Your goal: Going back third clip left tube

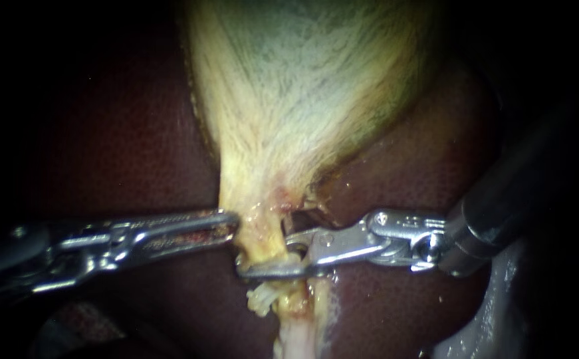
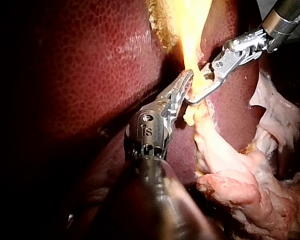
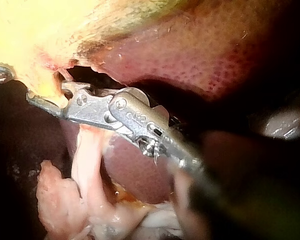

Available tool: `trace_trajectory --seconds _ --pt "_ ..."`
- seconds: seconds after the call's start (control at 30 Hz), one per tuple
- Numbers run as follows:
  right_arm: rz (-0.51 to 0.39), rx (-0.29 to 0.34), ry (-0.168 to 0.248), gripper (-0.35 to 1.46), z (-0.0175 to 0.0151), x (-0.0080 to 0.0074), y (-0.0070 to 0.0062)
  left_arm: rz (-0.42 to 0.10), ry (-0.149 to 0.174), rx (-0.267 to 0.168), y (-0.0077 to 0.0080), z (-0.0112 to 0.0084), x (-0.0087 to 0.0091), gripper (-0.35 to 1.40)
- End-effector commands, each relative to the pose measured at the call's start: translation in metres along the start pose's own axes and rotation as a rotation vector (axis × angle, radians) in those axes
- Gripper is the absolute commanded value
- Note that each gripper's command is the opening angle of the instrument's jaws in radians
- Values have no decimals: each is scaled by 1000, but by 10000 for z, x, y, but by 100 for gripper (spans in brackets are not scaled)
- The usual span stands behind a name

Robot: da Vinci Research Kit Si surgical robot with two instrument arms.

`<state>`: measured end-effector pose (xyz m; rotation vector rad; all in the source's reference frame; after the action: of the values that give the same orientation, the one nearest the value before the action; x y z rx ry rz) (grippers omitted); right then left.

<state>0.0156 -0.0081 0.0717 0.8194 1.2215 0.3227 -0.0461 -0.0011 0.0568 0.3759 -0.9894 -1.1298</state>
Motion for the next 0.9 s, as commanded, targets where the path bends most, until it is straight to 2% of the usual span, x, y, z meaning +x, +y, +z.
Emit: trace_trajectory --seconds 0.03,0.33,0.43,0.53,0.7,0.9 --pt "-1 0 0 -35 0 0 0 0 0 0 0 0 0 -35" --pt "5 0 -3 -35 0 -1 0 0 0 0 0 -1 0 -35" --pt "5 0 -3 14 1 0 -2 0 0 0 0 -1 0 -35" --pt "-25 0 -4 39 2 0 -3 0 0 0 0 -2 0 -35" --pt "-137 -1 -6 52 0 -1 1 0 0 0 0 -2 0 -35" --pt "-156 -6 -6 53 -10 -7 3 0 0 0 -3 -6 1 -35"
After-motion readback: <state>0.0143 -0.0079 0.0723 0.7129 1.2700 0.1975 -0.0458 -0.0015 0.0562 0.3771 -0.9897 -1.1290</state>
